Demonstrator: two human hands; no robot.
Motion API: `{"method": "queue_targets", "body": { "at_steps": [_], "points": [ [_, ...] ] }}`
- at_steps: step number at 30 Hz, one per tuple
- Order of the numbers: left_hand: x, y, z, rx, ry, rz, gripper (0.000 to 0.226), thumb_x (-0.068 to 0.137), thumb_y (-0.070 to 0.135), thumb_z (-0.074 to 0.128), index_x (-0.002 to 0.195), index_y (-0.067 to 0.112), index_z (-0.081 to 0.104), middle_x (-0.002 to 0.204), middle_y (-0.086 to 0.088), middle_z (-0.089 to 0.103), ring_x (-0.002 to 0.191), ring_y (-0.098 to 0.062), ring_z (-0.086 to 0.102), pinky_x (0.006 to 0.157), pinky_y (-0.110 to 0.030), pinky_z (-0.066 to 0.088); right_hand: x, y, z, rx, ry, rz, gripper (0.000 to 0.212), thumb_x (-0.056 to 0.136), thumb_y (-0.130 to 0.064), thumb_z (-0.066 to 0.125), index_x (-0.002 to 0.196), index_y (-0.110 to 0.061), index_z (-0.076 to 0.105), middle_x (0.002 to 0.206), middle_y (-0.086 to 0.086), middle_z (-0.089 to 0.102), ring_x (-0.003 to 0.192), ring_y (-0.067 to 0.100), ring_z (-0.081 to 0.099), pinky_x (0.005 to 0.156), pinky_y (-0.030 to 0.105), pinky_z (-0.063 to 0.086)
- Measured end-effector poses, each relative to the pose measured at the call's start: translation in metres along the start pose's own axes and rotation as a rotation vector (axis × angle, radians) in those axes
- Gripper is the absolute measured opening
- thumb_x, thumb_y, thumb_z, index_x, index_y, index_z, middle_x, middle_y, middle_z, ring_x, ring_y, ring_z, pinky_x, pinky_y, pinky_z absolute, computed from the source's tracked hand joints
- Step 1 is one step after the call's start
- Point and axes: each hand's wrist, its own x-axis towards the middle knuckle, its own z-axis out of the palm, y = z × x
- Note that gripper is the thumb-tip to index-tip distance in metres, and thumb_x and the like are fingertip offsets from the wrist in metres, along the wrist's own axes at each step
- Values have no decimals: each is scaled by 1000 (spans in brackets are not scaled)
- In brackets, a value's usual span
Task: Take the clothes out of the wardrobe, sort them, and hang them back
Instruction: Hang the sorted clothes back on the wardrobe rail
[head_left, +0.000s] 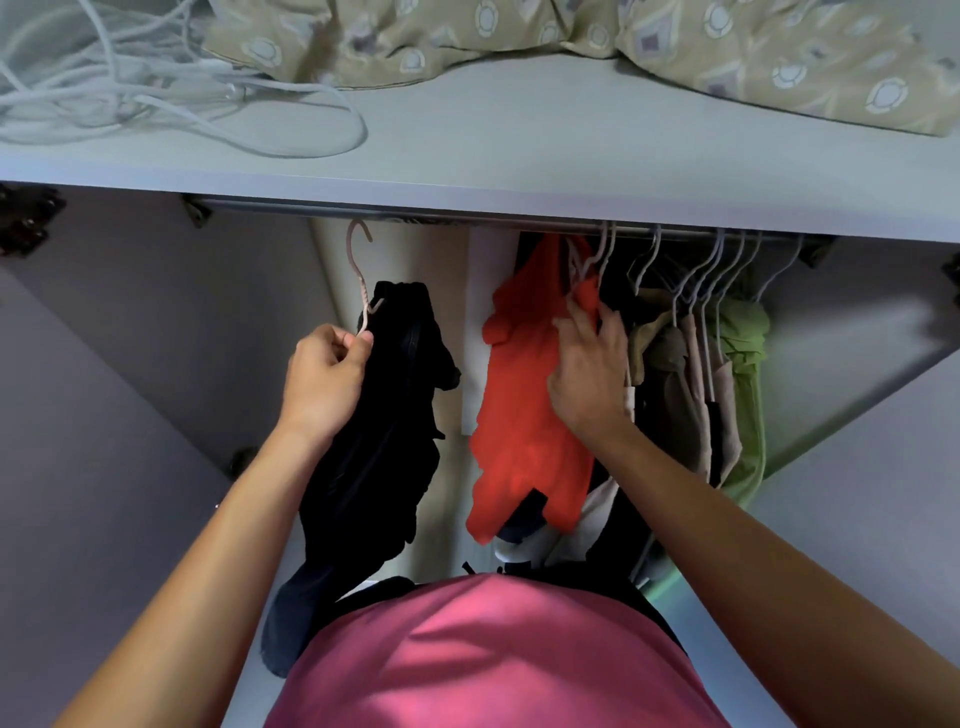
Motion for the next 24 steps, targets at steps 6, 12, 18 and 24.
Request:
{"method": "queue_targets", "body": {
  "at_steps": [6, 12, 18, 24],
  "points": [
    [2, -3, -16, 12, 67, 15, 31, 101, 39, 63, 76, 22, 55, 64, 8, 53, 58, -11, 45, 63, -33, 40, -2, -64, -11, 102, 19, -73, 56, 70, -18, 47, 124, -12, 60, 155, 11, 44, 146, 41, 35, 117, 55, 32],
    [10, -5, -35, 163, 112, 87, 28, 103, 36, 59, 85, 15, 59, 71, 4, 58, 65, -14, 51, 66, -35, 42, 36, -153, 4, 700, -582, -238, 66, 96, -22, 58, 156, -35, 32, 154, 3, 49, 141, 28, 45, 110, 47, 45],
    [31, -3, -55, 243, 168, 137, 25, 104, 32, 58, 85, 17, 55, 72, 6, 59, 77, -23, 59, 68, -35, 40, 73, -206, 11, 838, -757, -192, 80, 96, 0, 47, 162, -41, 26, 166, -2, 36, 117, 12, 59, 98, 33, 56],
    [66, 7, -65, 279, 184, 148, 23, 103, 34, 57, 89, 16, 59, 85, -5, 66, 90, -32, 64, 74, -39, 45, 106, -223, 33, 842, -768, -214, 90, 77, -8, 41, 161, -40, 30, 168, 0, 33, 147, 23, 42, 118, 35, 41]
  ]
}}
